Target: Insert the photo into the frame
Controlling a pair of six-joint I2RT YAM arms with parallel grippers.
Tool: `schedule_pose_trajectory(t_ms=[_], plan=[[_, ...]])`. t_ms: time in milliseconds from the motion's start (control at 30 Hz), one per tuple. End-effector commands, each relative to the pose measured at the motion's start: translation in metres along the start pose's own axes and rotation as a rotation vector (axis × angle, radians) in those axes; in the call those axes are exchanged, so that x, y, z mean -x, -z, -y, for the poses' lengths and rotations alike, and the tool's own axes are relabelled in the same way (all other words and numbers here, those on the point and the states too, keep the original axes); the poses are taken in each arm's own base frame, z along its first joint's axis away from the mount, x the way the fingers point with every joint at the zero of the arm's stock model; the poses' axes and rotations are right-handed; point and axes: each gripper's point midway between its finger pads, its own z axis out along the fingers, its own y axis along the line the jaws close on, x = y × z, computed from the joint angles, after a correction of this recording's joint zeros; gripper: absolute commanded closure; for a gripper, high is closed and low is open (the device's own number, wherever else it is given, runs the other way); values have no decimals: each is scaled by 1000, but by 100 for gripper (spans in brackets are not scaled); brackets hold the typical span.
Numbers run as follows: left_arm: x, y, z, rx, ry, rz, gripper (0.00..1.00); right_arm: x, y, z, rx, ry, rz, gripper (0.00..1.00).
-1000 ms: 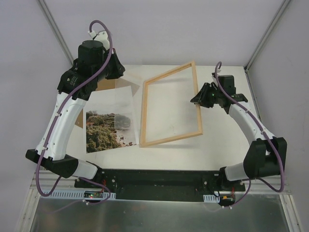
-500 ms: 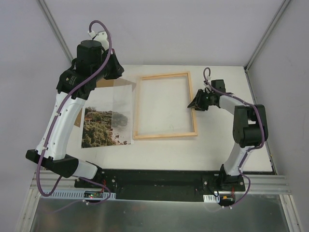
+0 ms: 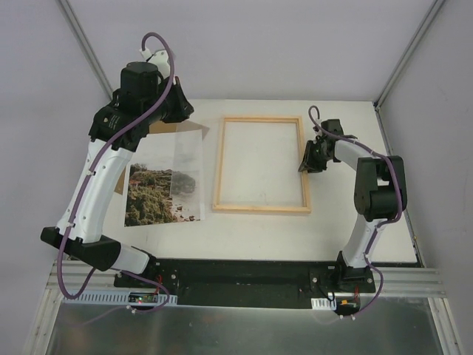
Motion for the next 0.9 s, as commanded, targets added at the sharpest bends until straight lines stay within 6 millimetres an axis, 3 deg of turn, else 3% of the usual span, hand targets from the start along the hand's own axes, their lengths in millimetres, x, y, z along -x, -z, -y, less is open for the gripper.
schedule_pose_trajectory(t_ms=[0, 267, 567, 767, 867], plan=[[1, -8, 1, -20, 13, 1, 100, -19, 6, 31, -175, 24, -85, 80], [-9, -23, 3, -38, 46, -41, 100, -20, 12, 47, -342, 121, -97, 77], [-9, -31, -2, -42, 85, -58, 100, -29, 7, 35, -446, 293, -164, 68], [-7, -32, -3, -49, 102, -59, 100, -33, 5, 32, -429, 291, -184, 55], [-7, -33, -2, -53, 104, -63, 100, -30, 5, 30, -426, 294, -184, 53]])
